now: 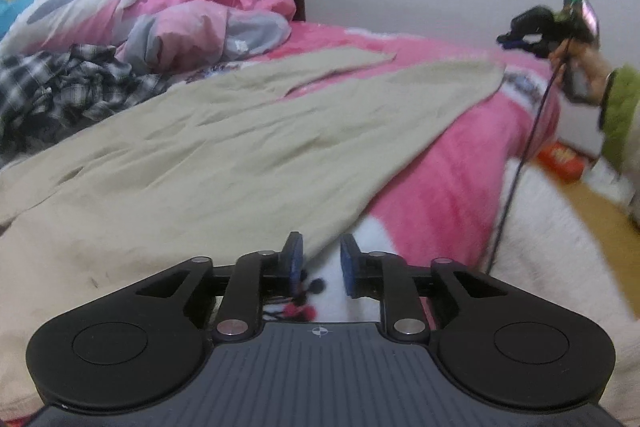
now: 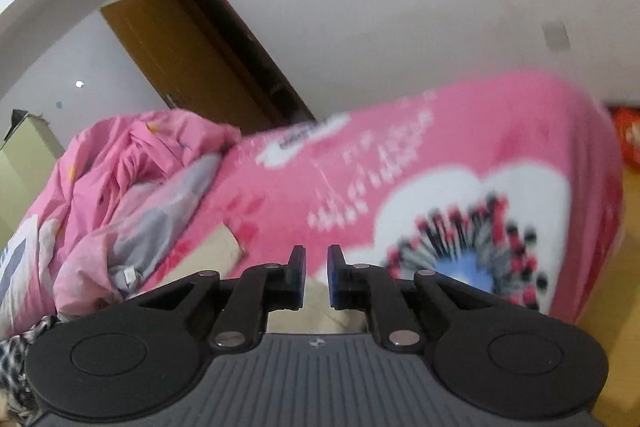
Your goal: Fold clothes
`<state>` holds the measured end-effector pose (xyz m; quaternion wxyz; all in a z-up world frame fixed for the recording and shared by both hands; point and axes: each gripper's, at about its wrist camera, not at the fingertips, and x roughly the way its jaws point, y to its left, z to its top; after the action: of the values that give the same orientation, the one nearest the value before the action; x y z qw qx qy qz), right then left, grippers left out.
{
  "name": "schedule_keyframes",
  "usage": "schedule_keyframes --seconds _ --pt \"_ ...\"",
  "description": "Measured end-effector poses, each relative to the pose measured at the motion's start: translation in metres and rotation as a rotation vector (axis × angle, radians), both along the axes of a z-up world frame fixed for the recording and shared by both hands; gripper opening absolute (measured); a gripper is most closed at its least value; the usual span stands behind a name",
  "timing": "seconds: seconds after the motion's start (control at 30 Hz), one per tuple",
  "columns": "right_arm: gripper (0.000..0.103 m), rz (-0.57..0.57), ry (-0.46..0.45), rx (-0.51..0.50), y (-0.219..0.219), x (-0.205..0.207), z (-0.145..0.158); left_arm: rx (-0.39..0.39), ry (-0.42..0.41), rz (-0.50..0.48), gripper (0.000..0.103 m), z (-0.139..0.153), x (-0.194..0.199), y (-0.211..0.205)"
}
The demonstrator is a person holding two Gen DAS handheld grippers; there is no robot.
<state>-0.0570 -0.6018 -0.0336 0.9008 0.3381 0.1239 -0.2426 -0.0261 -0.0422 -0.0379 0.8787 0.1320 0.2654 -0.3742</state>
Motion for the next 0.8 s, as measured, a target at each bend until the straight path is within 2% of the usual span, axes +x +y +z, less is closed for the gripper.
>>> schedule_keyframes --seconds 0.03,0.1,0.13,0.17,0.3,0.4,0.47,0.53,0.6,0.63,0.67,0.7,0.73,0.8 --pt "0.014 0.011 0.001 -0.032 0.003 0.002 0.007 -0.027 0.005 0.000 0.026 0.004 -0.002 0.003" --pt "0.030 0.051 0.024 -0.075 0.006 0.018 0.016 -0.069 0.009 0.017 0.032 0.008 0.002 0.008" --pt "0.044 0.082 0.045 -0.087 0.007 0.030 0.019 -0.075 0.005 0.034 0.033 0.008 0.006 0.009" --pt "0.050 0.124 0.072 -0.090 0.007 0.042 0.020 -0.062 0.002 0.054 0.033 0.006 0.011 0.009" --pt "0.055 0.284 0.170 -0.029 -0.006 0.090 0.010 0.026 -0.012 0.135 0.034 -0.007 0.031 0.004" --pt "0.056 0.292 0.270 0.031 -0.026 0.123 -0.003 0.089 -0.030 0.174 0.037 -0.017 0.038 0.003" --pt "0.056 0.334 0.339 0.076 -0.035 0.137 -0.016 0.092 -0.026 0.192 0.040 -0.022 0.039 0.005" --pt "0.057 0.386 0.394 0.027 -0.030 0.144 -0.021 0.070 -0.015 0.210 0.042 -0.024 0.041 0.008" --pt "0.051 0.436 0.448 -0.033 -0.023 0.149 -0.024 0.045 -0.002 0.229 0.043 -0.026 0.042 0.010" --pt "0.032 0.454 0.474 -0.093 -0.017 0.150 -0.023 0.034 0.004 0.236 0.044 -0.026 0.044 0.011" --pt "0.019 0.467 0.491 -0.146 -0.012 0.150 -0.021 0.028 0.008 0.240 0.044 -0.025 0.046 0.011" --pt "0.015 0.470 0.492 -0.186 -0.009 0.148 -0.018 0.030 0.007 0.241 0.044 -0.025 0.048 0.010" --pt "0.002 0.467 0.478 -0.222 -0.006 0.146 -0.014 0.032 0.006 0.242 0.044 -0.024 0.050 0.008" --pt "0.002 0.433 0.384 -0.277 -0.002 0.137 0.002 0.044 0.001 0.242 0.044 -0.024 0.051 0.006"
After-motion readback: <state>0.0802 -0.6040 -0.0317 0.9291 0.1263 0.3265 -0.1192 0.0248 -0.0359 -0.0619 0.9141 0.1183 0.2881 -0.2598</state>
